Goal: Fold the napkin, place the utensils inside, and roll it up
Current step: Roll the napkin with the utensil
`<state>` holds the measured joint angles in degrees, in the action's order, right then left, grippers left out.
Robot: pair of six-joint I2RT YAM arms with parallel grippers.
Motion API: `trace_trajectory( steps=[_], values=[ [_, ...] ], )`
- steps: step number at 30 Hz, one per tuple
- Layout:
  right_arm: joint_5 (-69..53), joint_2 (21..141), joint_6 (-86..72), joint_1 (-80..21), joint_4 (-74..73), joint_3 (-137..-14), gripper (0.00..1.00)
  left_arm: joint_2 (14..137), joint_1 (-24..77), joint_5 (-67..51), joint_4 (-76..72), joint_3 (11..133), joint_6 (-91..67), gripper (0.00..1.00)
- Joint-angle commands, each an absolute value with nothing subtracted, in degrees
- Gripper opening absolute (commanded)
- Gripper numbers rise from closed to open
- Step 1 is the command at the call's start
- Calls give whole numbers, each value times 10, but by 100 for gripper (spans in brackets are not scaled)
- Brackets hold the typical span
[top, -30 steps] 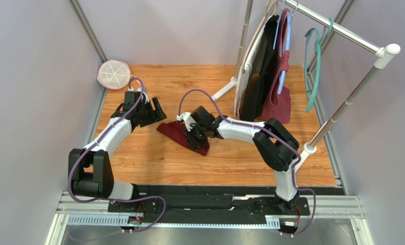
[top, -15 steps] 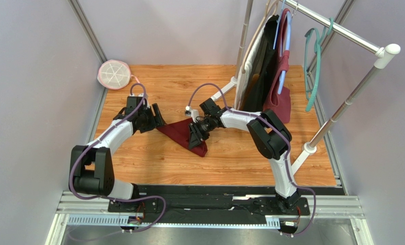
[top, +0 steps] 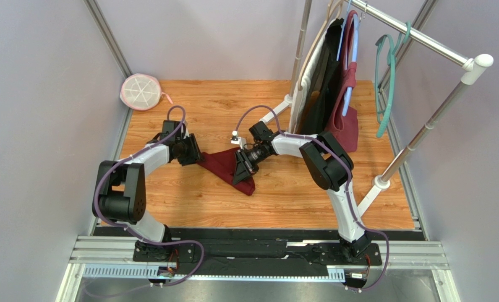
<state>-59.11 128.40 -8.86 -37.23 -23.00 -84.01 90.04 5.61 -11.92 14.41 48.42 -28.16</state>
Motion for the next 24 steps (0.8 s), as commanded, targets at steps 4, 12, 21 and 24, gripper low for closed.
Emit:
trace_trajectory(
  steps=[4, 12, 21, 24],
  values=[
    [-528, 1292, -84, -375, -291, -838, 36, 927, 54, -126, 132, 519, -276, 20],
    [-464, 1202, -86, -376, -313, -845, 61, 938, 54, -134, 158, 535, -272, 8],
    [-200, 1089, -46, -469, -269, -829, 63, 951, 54, -139, 175, 554, -270, 6],
    [-37, 1076, -12, -539, -225, -817, 64, 953, 54, -139, 175, 555, -271, 6]
  ],
)
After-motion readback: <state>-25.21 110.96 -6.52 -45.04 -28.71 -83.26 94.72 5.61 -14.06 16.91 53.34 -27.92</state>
